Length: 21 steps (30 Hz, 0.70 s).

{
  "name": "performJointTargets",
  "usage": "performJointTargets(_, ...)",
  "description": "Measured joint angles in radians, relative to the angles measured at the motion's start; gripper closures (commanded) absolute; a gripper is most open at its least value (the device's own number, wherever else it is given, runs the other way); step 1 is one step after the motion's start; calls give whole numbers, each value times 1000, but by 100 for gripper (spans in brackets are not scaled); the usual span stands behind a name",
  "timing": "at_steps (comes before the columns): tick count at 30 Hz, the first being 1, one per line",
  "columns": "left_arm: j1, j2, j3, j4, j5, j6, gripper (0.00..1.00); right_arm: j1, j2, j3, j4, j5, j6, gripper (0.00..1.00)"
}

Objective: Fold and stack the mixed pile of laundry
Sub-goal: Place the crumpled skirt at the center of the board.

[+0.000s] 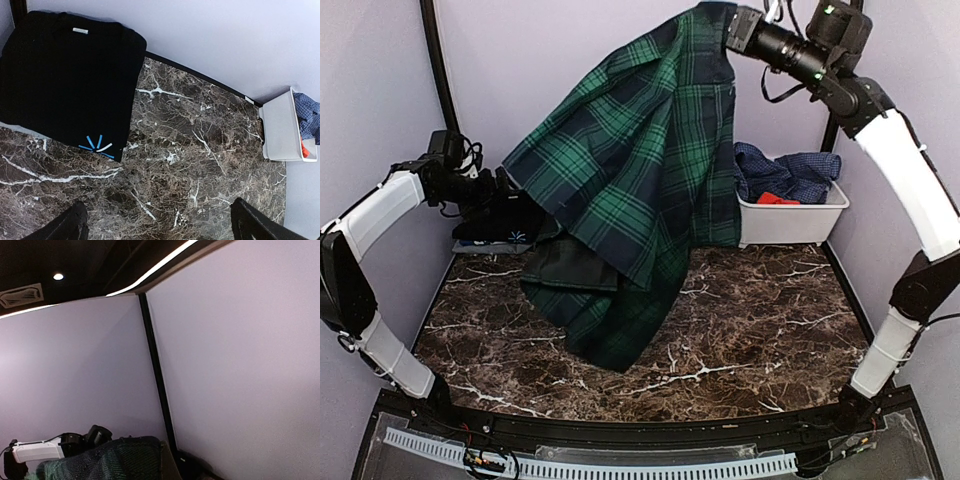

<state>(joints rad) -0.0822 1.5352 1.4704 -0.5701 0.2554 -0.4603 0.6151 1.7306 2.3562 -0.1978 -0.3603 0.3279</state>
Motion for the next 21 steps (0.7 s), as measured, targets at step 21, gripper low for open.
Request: performJointTargets(21, -518, -47, -167, -33, -34, 120, 5, -35, -543, -1578, -140, 451, 169, 100)
